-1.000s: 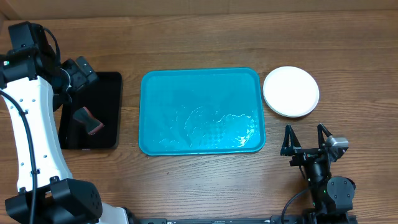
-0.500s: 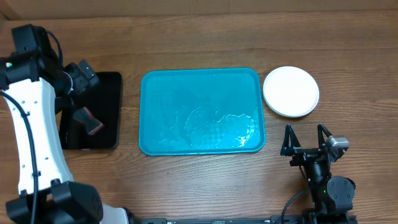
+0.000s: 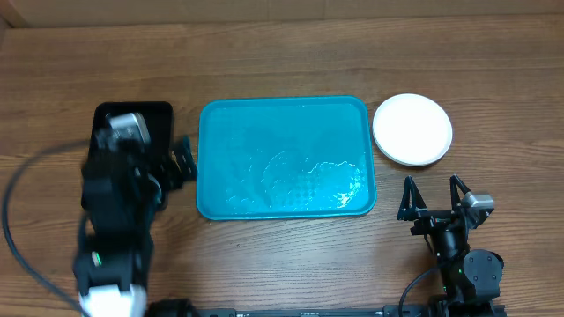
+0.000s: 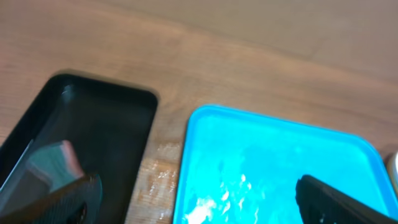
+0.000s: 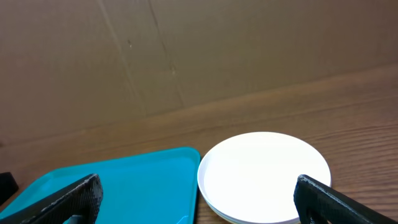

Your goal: Clean dirty plates on tray and stack at the side

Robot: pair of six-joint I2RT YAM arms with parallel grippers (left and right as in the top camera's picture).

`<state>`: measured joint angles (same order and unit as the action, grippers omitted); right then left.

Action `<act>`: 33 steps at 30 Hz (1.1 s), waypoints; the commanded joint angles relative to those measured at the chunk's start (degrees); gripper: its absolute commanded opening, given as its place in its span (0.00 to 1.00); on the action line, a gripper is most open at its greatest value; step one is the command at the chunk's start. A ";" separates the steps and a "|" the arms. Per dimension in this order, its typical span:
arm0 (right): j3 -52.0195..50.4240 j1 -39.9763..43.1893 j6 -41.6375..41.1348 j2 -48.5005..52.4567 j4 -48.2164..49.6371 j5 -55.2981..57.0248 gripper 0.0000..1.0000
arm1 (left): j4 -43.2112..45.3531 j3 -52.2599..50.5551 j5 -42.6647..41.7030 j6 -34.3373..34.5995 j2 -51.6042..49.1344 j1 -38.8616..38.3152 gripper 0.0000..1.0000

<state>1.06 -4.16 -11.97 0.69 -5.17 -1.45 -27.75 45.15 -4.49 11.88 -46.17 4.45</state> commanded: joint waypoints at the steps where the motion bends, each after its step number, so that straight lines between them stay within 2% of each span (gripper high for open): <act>1: -0.61 -0.28 0.00 -0.52 0.35 0.35 1.00 | 5.51 -9.68 -2.60 -4.20 10.91 -0.44 1.00; 9: -0.61 -0.28 0.00 -0.52 0.35 0.35 1.00 | 14.69 -23.80 -2.43 -4.17 26.34 -0.35 1.00; 16: -0.61 -0.28 0.00 -0.52 0.35 0.35 1.00 | 24.48 -33.16 -2.34 -4.00 32.83 -0.35 1.00; 26: -0.61 -0.28 0.00 -0.52 0.35 0.35 1.00 | 40.96 -43.58 2.21 -3.98 41.11 -0.35 1.00; 33: -0.61 -0.28 0.00 -0.52 0.35 0.35 1.00 | 41.53 -44.89 4.20 -4.00 44.39 -0.52 1.00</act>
<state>1.06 -4.16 -11.97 0.69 -5.15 -1.45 13.39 0.67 -2.90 8.78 -3.20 4.19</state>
